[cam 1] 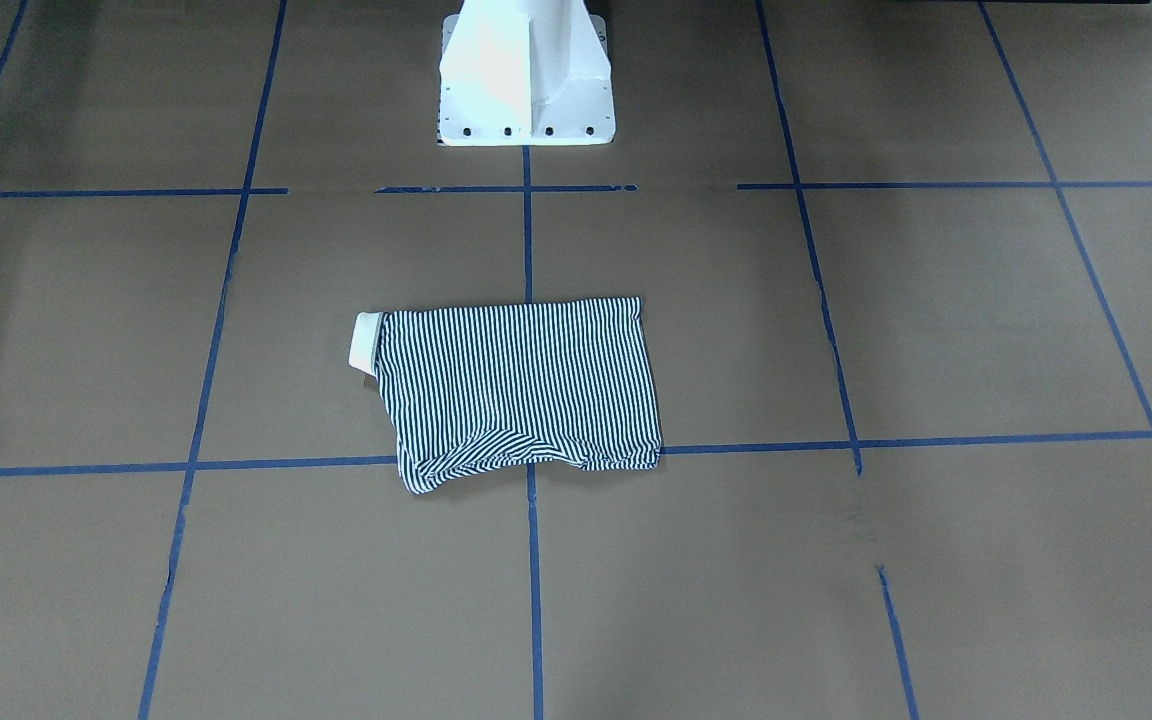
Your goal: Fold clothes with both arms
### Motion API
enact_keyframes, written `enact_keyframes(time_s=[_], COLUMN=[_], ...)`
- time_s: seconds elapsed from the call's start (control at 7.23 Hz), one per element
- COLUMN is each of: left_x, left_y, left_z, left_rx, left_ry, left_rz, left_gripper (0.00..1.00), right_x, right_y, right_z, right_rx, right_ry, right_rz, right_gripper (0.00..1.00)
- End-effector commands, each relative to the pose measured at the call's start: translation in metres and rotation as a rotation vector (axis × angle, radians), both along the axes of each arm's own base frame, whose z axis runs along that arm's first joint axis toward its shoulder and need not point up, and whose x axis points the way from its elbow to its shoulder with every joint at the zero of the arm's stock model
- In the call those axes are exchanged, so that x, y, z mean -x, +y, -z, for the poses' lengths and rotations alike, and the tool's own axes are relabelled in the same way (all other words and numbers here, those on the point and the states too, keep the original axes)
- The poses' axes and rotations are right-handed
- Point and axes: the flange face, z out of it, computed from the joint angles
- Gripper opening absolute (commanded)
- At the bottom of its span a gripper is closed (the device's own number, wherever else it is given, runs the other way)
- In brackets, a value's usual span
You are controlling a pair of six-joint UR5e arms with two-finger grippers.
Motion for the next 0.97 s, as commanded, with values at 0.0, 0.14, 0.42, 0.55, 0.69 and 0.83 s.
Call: enact_keyframes(time_s=[0.0, 0.14, 0.42, 0.55, 0.69, 0.83], left_x=[0.022, 0.019, 0.019, 0.018, 0.016, 0.022], left_y=[0.034, 0.041, 0.035, 0.033, 0.035, 0.039], left_z=[-0.046, -0.052, -0.048, -0.038, -0.048, -0.037], left_rx=[0.141, 0.125, 0.131, 0.11, 0.133, 0.122], left_ry=[-0.021, 0.026, 0.028, 0.029, 0.029, 0.029], left_rz=[-0.121, -0.149, -0.13, -0.132, -0.135, -0.131], left_gripper=[1.0, 1.0, 1.0, 1.0, 1.0, 1.0], right_x=[-0.011, -0.013, -0.015, -0.014, -0.013, -0.013], right_y=[0.011, 0.01, 0.009, 0.008, 0.004, 0.001], right_z=[-0.02, -0.018, -0.018, -0.017, -0.014, -0.013], right_rx=[0.003, 0.023, 0.023, 0.035, 0.034, 0.032], right_ry=[0.043, 0.046, 0.043, 0.035, 0.035, 0.035], right_rz=[0.134, 0.148, 0.145, 0.135, 0.136, 0.135], right_gripper=[1.0, 1.0, 1.0, 1.0, 1.0, 1.0])
